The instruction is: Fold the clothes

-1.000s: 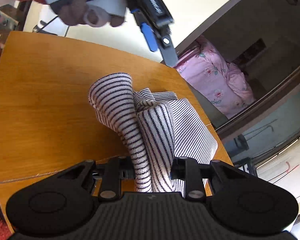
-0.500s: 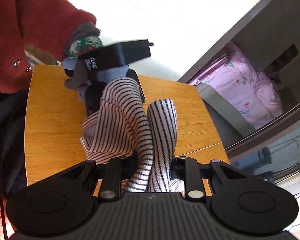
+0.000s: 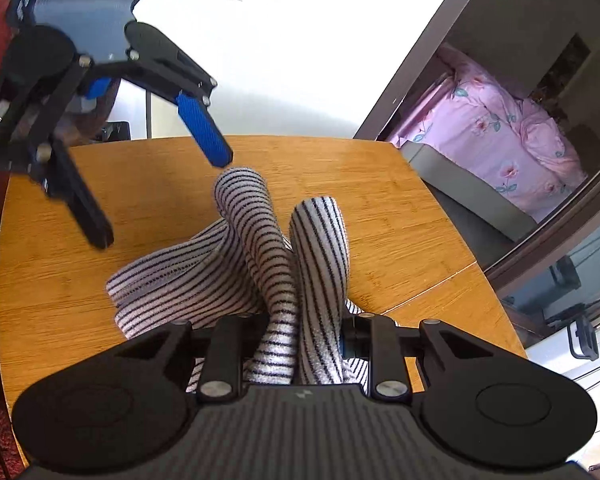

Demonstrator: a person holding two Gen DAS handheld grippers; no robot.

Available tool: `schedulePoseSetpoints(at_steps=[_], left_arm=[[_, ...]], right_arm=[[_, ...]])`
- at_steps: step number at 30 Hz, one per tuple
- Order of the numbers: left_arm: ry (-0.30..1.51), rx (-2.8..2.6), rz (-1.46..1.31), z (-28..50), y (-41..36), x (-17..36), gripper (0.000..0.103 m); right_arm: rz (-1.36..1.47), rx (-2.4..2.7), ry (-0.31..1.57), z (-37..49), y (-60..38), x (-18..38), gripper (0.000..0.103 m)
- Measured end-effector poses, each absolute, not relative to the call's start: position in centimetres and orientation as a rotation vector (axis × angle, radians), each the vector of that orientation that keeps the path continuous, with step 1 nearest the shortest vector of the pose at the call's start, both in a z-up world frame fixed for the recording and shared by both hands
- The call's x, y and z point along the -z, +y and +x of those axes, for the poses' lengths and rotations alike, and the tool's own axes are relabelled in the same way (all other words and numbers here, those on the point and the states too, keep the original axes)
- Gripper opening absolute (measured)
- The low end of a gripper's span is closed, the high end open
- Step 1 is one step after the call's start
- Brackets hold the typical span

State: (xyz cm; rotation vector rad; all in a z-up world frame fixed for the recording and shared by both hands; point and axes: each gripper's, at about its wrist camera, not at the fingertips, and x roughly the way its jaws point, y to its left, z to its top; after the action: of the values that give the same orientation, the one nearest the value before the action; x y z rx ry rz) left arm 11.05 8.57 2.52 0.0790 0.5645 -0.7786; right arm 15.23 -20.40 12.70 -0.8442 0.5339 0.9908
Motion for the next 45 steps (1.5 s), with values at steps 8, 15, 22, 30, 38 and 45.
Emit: schedulePoseSetpoints(at_steps=[8, 15, 22, 30, 38, 45], left_arm=[[0.497, 0.782, 0.144, 13.0, 1.8, -1.3, 0.102], [0.591, 0.771, 0.028, 13.6, 2.1, -0.3, 0.051], [0.641, 0.713, -0.323, 15.8, 7.9, -0.6, 0.041], [0.692, 0.669, -0.459, 15.8, 10.9, 1.0, 0.039], [0.669, 0.676, -0.411, 13.6, 11.8, 0.3, 0.038], [0.708, 0.618, -0.307, 11.7, 12.5, 0.6, 0.037]], right_arm=[[-0.823, -1.050, 0.506, 12.3, -22.7, -16.2, 0.025], [-0.746, -0.988, 0.423, 11.8, -25.1, -18.1, 0.062], [-0.541, -0.889, 0.409, 11.6, -30.8, -19.3, 0.085], [-0.458, -0.827, 0.446, 14.0, -31.8, -13.2, 0.054], [-0.250, -0.927, 0.437, 20.3, -28.8, -14.5, 0.024], [-0.133, -0.999, 0.672, 28.0, -21.2, -10.0, 0.024]])
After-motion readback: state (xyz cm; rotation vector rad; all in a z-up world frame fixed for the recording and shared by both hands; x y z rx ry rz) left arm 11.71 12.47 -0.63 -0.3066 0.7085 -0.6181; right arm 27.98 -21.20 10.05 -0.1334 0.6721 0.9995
